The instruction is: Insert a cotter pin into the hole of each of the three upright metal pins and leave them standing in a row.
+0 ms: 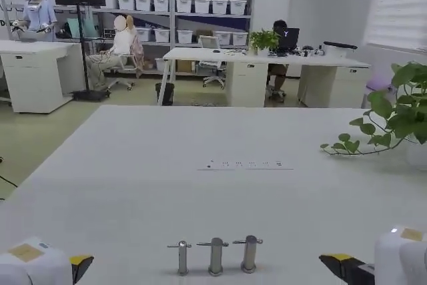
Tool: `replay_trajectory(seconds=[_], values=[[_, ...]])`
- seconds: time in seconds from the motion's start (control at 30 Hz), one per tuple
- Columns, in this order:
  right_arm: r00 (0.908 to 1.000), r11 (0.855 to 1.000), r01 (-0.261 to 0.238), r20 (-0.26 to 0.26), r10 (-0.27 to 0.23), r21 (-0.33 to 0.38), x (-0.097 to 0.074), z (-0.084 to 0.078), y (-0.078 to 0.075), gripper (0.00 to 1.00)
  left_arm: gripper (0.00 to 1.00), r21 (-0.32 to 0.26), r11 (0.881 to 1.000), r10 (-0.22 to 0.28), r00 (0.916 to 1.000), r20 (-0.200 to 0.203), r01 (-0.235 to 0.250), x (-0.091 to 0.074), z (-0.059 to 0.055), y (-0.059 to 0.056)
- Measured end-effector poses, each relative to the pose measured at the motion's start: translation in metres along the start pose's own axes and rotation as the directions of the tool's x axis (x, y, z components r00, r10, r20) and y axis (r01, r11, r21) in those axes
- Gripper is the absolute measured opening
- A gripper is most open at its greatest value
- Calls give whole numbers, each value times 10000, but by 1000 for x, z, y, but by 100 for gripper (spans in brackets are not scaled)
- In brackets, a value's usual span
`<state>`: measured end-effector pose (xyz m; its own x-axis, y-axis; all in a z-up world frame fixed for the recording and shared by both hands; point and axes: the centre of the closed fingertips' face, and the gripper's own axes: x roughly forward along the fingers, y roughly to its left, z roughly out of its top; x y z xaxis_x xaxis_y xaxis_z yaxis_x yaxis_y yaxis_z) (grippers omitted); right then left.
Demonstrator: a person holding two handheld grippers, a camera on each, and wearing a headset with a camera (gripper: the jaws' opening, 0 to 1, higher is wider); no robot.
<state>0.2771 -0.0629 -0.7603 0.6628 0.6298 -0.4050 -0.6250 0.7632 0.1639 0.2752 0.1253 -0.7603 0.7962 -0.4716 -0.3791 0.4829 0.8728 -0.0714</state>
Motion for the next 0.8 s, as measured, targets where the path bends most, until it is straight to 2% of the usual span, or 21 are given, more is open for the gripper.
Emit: replay_trajectory(seconds=[0.23, 0.63, 0.8], values=[[9996, 9999, -47, -269, 45, -89, 1, -5, 4, 100, 93, 87, 9999, -80, 9999, -100, 81, -3, -2, -1], [9998, 9999, -102, -175, 99, -128, 1, -3, 9, 100, 92, 251, 9997, -36, 10000, 13, 35, -7, 7, 3], [9997, 9997, -124, -231, 120, -187, 2, -3, 9, 99, 92, 295, 9996, -24, 10000, -82, 26, -9, 4, 5]])
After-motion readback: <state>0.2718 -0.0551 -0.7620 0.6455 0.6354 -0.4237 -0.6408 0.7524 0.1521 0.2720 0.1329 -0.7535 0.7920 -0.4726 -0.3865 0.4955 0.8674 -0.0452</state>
